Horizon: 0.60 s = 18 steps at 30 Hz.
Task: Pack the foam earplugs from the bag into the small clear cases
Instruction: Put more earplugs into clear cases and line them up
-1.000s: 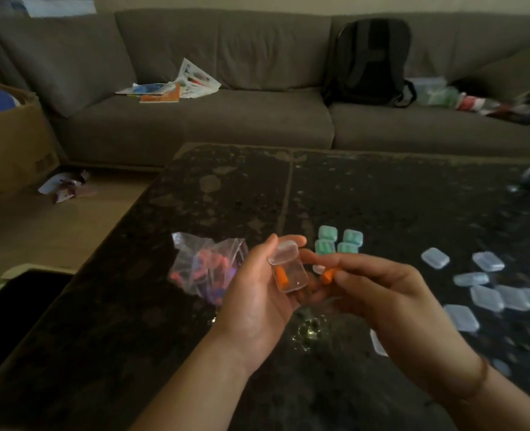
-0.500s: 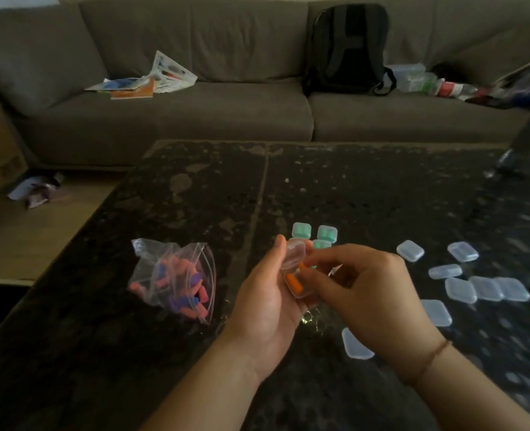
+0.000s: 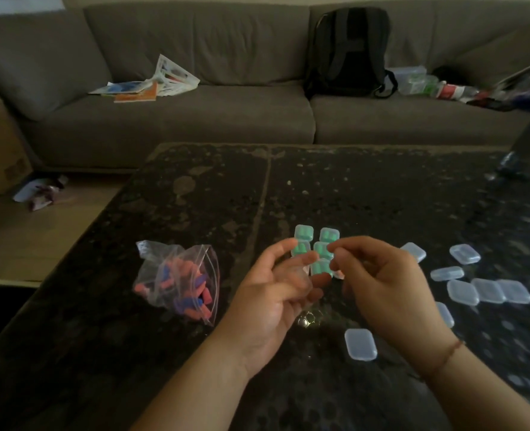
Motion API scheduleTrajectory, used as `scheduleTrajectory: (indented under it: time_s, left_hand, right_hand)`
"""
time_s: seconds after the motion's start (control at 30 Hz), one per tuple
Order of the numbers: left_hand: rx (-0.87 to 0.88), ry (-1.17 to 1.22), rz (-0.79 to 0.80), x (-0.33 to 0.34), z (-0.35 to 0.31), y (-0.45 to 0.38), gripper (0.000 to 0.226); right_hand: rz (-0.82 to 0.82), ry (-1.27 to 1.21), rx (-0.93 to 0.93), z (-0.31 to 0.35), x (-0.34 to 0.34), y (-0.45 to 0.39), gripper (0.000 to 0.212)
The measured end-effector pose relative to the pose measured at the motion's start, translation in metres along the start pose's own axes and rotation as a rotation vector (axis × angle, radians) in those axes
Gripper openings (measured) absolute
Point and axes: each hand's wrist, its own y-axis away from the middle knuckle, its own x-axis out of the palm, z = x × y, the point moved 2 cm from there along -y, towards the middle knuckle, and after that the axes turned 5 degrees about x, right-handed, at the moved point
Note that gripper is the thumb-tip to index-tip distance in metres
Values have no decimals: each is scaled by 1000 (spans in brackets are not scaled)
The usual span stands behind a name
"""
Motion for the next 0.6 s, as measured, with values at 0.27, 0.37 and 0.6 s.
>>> scheduleTrajectory:
  time_s: [0.27, 0.37, 0.6]
  left_hand:
    - [95, -202, 190, 2, 0, -1, 88]
    - [176, -416, 148, 6, 5, -6, 84]
    - [191, -1273, 196, 22, 20, -2, 77]
  right_hand:
    - [302, -3, 87, -1, 9, 0, 23]
    - [255, -123, 213, -7, 2, -7, 28]
    - [-188, 127, 416, -62, -42, -49, 15]
